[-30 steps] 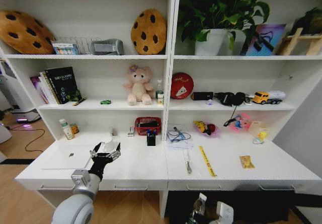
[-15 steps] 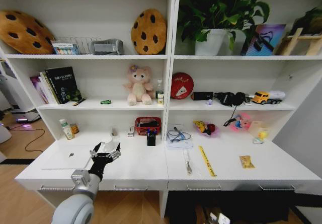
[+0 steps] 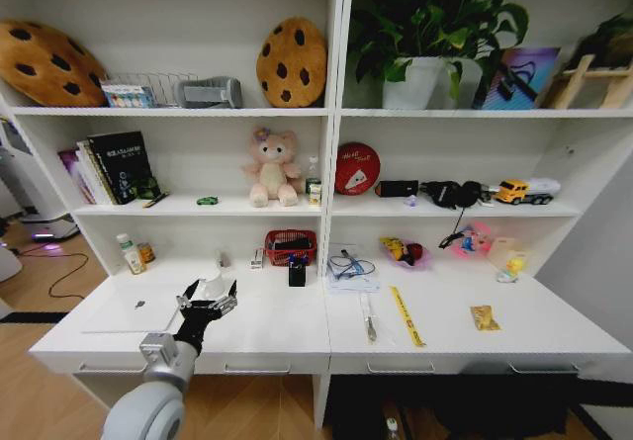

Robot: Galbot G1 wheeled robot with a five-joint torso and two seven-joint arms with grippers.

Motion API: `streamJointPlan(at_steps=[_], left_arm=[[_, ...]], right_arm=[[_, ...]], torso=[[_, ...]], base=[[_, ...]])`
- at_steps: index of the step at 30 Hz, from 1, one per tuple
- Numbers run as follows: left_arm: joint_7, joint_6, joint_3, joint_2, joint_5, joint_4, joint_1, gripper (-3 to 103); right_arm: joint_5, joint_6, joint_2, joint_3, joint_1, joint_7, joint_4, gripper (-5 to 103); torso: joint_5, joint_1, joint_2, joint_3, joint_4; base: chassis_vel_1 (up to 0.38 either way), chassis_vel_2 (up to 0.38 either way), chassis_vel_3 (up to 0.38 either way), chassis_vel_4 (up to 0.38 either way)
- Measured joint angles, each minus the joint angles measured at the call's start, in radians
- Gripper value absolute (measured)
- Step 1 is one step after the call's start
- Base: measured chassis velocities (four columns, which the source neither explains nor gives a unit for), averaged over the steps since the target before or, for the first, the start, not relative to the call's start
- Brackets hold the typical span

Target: Organize the objects on the table.

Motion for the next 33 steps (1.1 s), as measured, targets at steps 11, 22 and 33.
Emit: streamJointPlan(at_steps=[11,22,33], left_arm=[[0.0,0.0,0.0,0.0,0.0,0.0,0.0,100],[0.0,0.0,0.0,0.0,0.0,0.0,0.0,100],[0.0,0.0,0.0,0.0,0.0,0.0,0.0,100]], right_arm=[[-0.103,0.166,0.048,-0.008,0.136,0.074,-0.132,24],[-0.135,0.17,0.056,-0.008,0.152,0.176,-0.097,26],[-0.134,0.15,0.051,-0.005,0.106,0.224,-0.022,71]], torso=[[-0.0008,0.0,0.0,0.0,-0.0001],[-0.0009,0.0,0.0,0.0,0.0],[-0.0007,0.0,0.0,0.0,-0.0001]], base=[[0.0,0.0,0.0,0.0],[0.0,0.0,0.0,0.0],[0.0,0.0,0.0,0.0]])
